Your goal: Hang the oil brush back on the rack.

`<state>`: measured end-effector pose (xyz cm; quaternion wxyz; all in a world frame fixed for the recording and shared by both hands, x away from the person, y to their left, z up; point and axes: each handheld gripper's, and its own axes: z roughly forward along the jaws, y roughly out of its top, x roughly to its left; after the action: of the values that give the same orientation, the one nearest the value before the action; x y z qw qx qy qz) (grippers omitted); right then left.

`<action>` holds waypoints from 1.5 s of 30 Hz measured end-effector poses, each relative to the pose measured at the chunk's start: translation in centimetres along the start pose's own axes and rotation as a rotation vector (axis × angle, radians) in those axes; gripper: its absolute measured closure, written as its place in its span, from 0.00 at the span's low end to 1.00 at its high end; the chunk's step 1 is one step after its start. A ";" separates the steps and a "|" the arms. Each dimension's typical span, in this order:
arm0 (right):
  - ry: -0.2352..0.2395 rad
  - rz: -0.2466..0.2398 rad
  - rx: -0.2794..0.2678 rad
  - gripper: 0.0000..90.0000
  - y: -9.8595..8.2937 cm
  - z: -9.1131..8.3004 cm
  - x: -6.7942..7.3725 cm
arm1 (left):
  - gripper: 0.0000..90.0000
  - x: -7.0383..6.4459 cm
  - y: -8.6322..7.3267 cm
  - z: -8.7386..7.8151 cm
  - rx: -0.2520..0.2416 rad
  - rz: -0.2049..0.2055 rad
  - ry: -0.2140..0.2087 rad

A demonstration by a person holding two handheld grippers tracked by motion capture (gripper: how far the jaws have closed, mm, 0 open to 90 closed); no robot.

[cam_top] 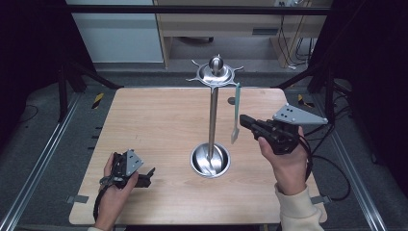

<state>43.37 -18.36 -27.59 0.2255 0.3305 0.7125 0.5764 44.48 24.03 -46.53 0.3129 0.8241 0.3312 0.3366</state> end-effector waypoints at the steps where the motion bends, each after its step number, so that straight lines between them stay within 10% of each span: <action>1: -0.009 -0.002 0.000 1.00 0.1 -0.2 -0.1 | 0.03 0.0 0.0 0.0 0.000 0.000 0.000; 14: -0.105 -0.025 0.038 0.89 0.4 -1.3 -0.7 | 0.03 0.0 0.0 0.0 0.000 0.000 -0.002; 28: -0.214 -0.023 0.086 0.44 -0.1 -1.0 -1.8 | 0.03 0.0 0.0 0.1 0.002 0.000 -0.008; 45: -0.343 -0.030 0.106 0.13 -1.3 -1.5 -4.5 | 0.03 0.0 0.0 0.0 -0.001 0.000 -0.007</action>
<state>45.07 -22.82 -28.75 0.3346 0.4247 0.6978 0.4698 44.49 23.99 -46.54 0.3148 0.8250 0.3300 0.3337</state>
